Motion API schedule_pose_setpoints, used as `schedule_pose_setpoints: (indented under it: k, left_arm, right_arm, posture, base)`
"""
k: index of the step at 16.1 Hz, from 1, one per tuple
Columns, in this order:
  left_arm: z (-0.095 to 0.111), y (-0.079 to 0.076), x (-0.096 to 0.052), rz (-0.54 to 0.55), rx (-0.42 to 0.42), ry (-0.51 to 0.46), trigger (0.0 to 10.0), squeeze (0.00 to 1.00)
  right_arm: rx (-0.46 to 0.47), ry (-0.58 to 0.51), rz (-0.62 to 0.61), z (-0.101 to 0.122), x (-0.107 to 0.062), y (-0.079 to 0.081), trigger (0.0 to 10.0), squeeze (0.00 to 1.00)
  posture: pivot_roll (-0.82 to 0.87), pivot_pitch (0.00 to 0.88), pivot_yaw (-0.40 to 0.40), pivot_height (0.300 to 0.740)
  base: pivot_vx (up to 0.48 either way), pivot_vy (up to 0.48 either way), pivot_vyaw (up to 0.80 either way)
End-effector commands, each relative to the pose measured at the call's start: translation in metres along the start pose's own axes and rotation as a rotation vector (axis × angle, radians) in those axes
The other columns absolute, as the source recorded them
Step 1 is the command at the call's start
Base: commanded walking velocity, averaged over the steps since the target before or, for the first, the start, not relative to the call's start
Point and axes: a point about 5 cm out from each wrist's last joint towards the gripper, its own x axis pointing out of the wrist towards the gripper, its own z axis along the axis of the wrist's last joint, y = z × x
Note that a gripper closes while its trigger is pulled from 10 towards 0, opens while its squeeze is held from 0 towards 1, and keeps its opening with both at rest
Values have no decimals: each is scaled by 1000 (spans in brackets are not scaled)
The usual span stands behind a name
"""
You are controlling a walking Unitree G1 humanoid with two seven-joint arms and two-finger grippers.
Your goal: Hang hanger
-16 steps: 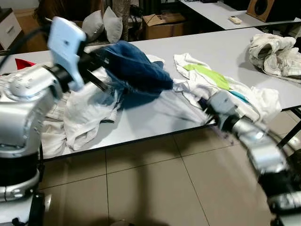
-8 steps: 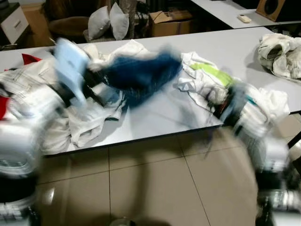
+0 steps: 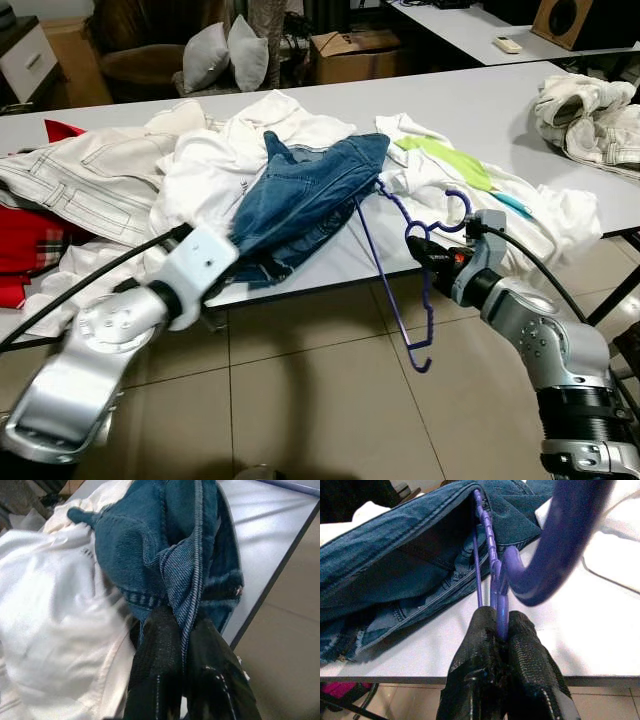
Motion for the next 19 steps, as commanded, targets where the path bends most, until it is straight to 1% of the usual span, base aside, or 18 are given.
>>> schedule_pose_setpoints:
  k: [1,2,3,4,5,6,7,8,9,11,12,13,14,15,16,17,18,19]
  left_arm:
    - [13,-1,-8,-77,-59,-103,10000,1000]
    - [20,-2,-13,-130,-76,-164,10000,1000]
    - [24,-1,-17,-177,-79,-201,10000,1000]
    - [26,-2,-21,-247,-94,-224,10000,1000]
    - [26,-3,-23,-276,-102,-229,10000,1000]
    - [31,-11,-26,-408,-120,-251,10000,1000]
    - [37,-15,-26,-472,-136,-294,10000,1000]
    - [47,-13,-18,-468,-180,-347,10000,1000]
    - [53,-11,-10,-451,-210,-376,10000,1000]
    - [67,0,22,-316,-302,-430,10000,1000]
    - [70,1,36,-269,-301,-416,10000,1000]
    - [74,-8,52,-301,-274,-395,10000,1000]
    - [76,-15,69,-304,-270,-371,10000,1000]
    - [76,-16,78,-279,-255,-352,10000,1000]
    - [75,-11,90,-201,-232,-327,10000,1000]
    - [75,-8,96,-159,-229,-319,10000,1000]
    - [73,-6,104,-133,-257,-323,10000,949]
    - [69,-8,109,-136,-242,-310,10000,0]
  right_arm:
    - [-17,-49,30,12,-4,4,10000,0]
    - [-25,-53,55,15,-4,8,10000,0]
    - [-32,-54,75,16,-5,12,10000,0]
    - [-37,-54,90,16,-5,14,10000,0]
    - [-39,-54,95,16,-4,15,10000,0]
    - [-42,-53,101,15,-4,17,10000,0]
    - [-45,-53,108,15,-4,19,10000,0]
    - [-48,-54,117,15,-5,21,10000,0]
    - [-52,-55,122,15,-5,23,10000,0]
    - [-54,-60,131,16,-7,24,10000,0]
    - [-56,-61,134,16,-8,24,10000,0]
    - [-55,-62,135,15,-9,24,10000,0]
    - [-57,-64,132,15,-10,24,10000,0]
    - [-58,-65,132,15,-10,24,10000,0]
    - [-61,-70,131,16,-12,25,10000,0]
    - [-63,-73,131,17,-13,25,10000,0]
    - [-64,-78,129,17,-15,25,10000,0]
    - [-65,-80,127,17,-16,24,10000,0]
  posture:
    - [-75,0,52,740]
    - [-75,0,52,740]
    - [-77,0,51,740]
    - [-78,0,52,740]
    - [-78,0,52,740]
    - [-81,0,54,740]
    - [-83,0,55,740]
    - [-89,0,59,740]
    - [-91,0,61,740]
    - [-97,0,63,740]
    - [-101,0,65,740]
    - [-111,0,69,740]
    - [-122,0,76,740]
    - [-128,0,81,740]
    - [-139,0,90,740]
    - [-139,0,90,740]
    - [-139,0,90,740]
    - [-149,0,97,740]
  base:
    - [0,0,0]
    - [0,0,0]
    - [0,0,0]
    - [0,0,0]
    - [0,0,0]
    - [0,0,0]
    - [0,0,0]
    - [0,0,0]
    - [0,0,0]
    - [0,0,0]
    - [0,0,0]
    - [0,0,0]
    - [0,0,0]
    - [0,0,0]
    - [0,0,0]
    - [0,0,0]
    - [0,0,0]
    - [0,0,0]
